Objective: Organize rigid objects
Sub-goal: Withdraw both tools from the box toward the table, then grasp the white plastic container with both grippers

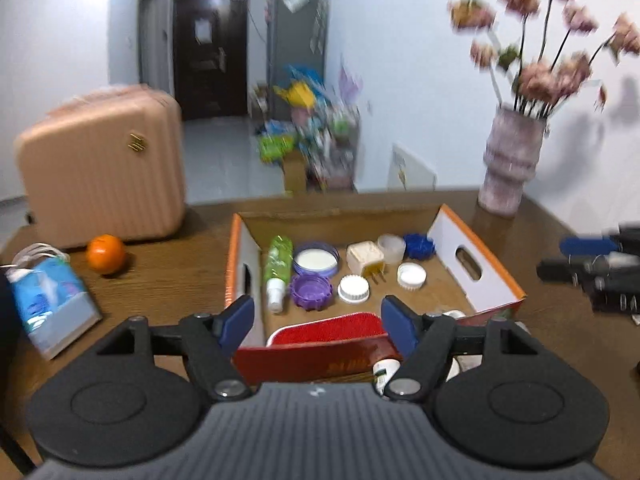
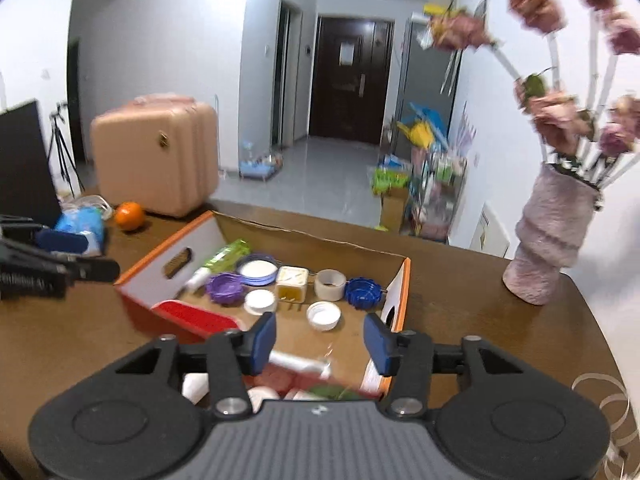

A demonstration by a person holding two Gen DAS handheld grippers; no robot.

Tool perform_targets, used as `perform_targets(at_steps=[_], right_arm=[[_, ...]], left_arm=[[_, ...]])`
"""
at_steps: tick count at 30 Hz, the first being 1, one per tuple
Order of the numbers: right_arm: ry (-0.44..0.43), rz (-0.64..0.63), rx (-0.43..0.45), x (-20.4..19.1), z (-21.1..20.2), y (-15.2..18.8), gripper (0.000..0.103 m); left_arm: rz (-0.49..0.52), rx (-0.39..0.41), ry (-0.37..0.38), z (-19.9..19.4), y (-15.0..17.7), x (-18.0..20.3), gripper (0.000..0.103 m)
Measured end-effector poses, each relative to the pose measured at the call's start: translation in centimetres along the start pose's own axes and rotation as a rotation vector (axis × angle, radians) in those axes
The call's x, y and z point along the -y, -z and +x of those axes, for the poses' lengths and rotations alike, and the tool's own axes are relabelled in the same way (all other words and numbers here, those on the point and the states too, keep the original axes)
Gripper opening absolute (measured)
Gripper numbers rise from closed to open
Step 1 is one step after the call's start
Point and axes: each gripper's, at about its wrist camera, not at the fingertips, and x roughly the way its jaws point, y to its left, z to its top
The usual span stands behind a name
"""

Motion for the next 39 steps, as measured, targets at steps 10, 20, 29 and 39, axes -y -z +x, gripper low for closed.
perform_targets(at_steps=[10, 20, 29, 39], right_arm=[[-0.050, 0.060, 0.177, -5.6, -11.2, 11.0, 0.063], [-0.056, 0.148, 0.098, -9.0, -13.5, 21.5, 0.064], [-0.041, 0.179, 0.088, -8.5, -12.9, 21.9, 0.064], [-0.026, 0.246, 0.080, -4.6, -9.8, 20.5, 0.054]], left_arm=[[0.021, 0.110, 0.021, -10.1, 11.3, 3.7, 0.084], [0.040, -0.011, 0.023, -11.3, 18.2, 5.3, 0.084], [0.048, -0.022, 0.051, -9.8, 17.9, 6.1, 0.083], [0.003, -0.058, 0.205, -3.7, 13.0, 8.4, 0.064]])
